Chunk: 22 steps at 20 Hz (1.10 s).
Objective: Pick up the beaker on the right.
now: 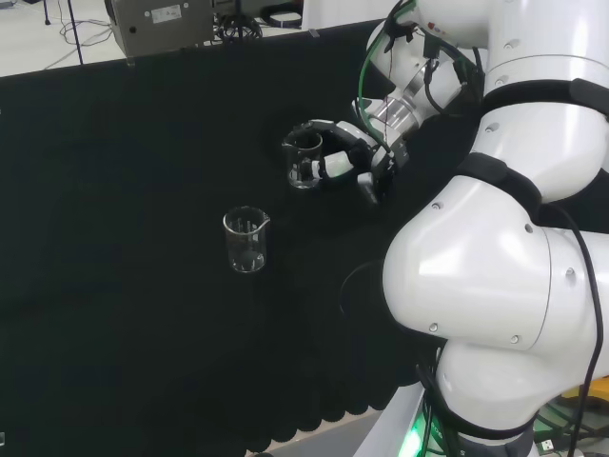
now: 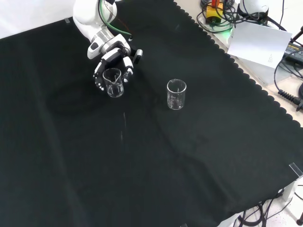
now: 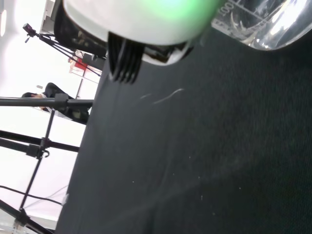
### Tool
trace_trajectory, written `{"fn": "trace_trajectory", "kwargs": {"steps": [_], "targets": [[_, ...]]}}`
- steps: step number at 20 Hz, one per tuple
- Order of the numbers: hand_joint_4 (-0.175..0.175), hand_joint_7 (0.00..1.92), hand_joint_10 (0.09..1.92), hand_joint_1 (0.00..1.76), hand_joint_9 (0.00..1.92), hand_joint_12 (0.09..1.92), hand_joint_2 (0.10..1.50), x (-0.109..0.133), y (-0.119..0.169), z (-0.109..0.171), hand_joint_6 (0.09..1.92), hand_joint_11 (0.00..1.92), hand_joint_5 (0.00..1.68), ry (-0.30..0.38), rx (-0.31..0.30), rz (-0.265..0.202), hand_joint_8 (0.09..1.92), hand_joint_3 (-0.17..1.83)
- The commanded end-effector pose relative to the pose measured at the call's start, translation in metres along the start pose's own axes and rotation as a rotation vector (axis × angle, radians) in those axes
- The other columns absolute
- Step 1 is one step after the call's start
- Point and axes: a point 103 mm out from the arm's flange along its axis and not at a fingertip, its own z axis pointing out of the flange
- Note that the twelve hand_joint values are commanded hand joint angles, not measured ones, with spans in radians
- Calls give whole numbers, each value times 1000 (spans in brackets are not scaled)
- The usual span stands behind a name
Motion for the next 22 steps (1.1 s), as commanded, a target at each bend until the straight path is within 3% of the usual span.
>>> {"fn": "trace_trajectory", "kwargs": {"steps": [1, 11, 16, 17, 18, 20, 22], "targets": [[-12, 460, 544, 1135, 629, 1353, 491, 2, 2, 0, 754, 194, 382, 23, 22, -8, 713, 816], [-9, 442, 543, 1127, 624, 1349, 491, 9, 5, 4, 769, 203, 385, 5, 44, -19, 707, 813], [-1, 463, 545, 1118, 632, 1345, 505, 9, 11, 12, 848, 212, 457, -48, -6, 26, 709, 797], [9, 531, 547, 1113, 683, 1336, 539, 9, 13, 14, 901, 261, 579, -62, -20, 47, 711, 778], [5, 634, 546, 1111, 763, 1303, 658, 10, 14, 14, 948, 366, 760, -90, -49, 67, 727, 666], [16, 930, 548, 1196, 983, 1117, 846, 10, 14, 13, 972, 749, 986, -120, -106, 92, 807, 418], [-71, 1129, 372, 1337, 1239, 924, 829, 12, 14, 12, 926, 1009, 1087, -149, -153, 90, 804, 384]]}}
